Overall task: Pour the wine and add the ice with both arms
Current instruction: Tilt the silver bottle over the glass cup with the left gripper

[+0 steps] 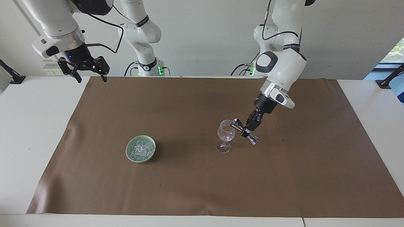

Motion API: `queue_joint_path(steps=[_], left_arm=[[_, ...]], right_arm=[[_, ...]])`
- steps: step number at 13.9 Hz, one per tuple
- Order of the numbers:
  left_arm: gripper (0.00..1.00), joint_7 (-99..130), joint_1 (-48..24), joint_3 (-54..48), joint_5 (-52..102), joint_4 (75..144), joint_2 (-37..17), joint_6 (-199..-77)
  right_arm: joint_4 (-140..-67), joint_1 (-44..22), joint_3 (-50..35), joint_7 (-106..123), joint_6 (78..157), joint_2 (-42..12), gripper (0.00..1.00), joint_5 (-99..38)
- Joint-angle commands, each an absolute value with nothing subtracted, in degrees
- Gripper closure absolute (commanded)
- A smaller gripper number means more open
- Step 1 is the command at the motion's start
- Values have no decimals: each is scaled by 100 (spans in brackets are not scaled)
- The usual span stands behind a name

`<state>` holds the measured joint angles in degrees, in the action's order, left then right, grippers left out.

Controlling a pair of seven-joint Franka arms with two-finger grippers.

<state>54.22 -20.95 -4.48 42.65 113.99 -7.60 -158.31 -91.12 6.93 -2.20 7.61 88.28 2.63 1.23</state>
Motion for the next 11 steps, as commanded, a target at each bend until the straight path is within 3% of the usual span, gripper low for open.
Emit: queue_joint_path(steps=[1, 11], left_arm=[[100, 5335, -2259, -352, 4157, 11628, -580, -16049], [100, 4992, -2268, -352, 4148, 11742, -571, -16251]], right_arm=[[-9211, 729, -237, 694, 8807, 360, 0, 26], [-9211, 729, -237, 686, 8807, 360, 0, 26]])
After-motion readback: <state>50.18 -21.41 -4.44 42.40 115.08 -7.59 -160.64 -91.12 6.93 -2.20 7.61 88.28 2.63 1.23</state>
